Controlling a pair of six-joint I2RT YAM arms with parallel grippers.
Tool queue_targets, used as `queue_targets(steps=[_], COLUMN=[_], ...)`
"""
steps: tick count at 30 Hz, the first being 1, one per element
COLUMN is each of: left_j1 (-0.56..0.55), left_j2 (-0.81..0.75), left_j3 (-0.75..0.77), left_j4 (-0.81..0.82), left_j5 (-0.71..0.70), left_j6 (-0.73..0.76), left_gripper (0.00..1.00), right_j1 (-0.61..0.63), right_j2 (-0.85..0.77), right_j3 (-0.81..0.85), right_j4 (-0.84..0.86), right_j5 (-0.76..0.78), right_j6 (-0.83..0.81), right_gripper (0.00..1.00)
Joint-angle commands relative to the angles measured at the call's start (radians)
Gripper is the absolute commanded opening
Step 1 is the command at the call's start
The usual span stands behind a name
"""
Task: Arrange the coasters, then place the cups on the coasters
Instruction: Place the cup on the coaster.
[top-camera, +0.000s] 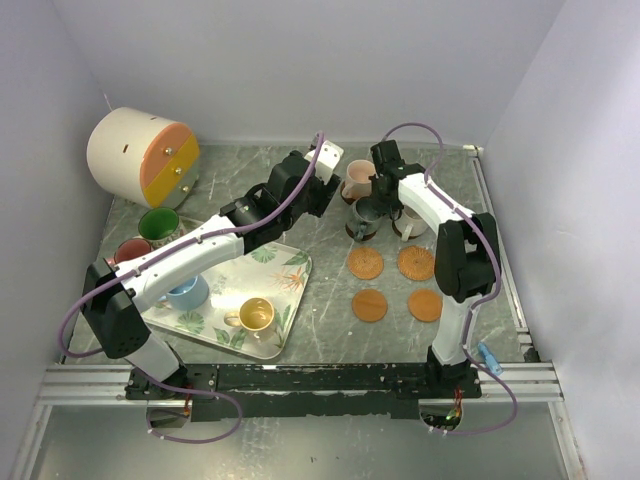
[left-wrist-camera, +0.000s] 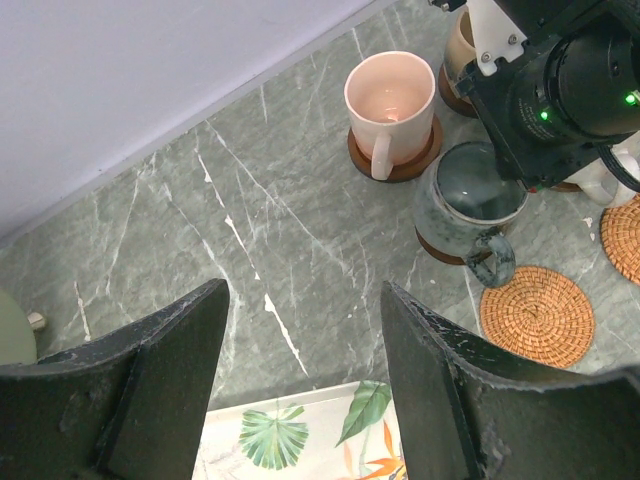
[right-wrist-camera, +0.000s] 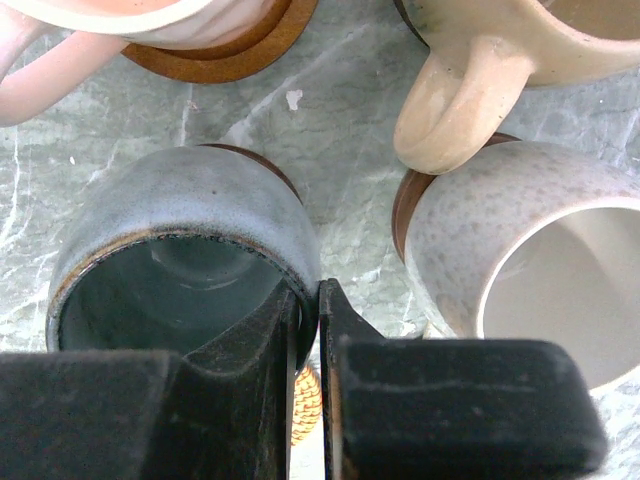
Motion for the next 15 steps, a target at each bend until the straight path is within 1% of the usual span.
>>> queue_targets(steps=[1, 15], left_j1=[-0.003, -0.003], left_j2=[-0.017, -0.022], left_j3=[-0.006, -0.015], left_j4=[0.036, 0.042], left_j5=[0.015, 0.012], left_j6=[0.005, 0.012], left_gripper=[0.73, 0.73], right_j1=[-0.006, -0.005], right_j2=[-0.073, -0.07], right_j3=[-0.004, -0.022], right_j4=[0.056, 0.064], right_j5=[-0.007, -0.003], right_j6=[0.021, 0.02], right_gripper=[0.09, 0.13])
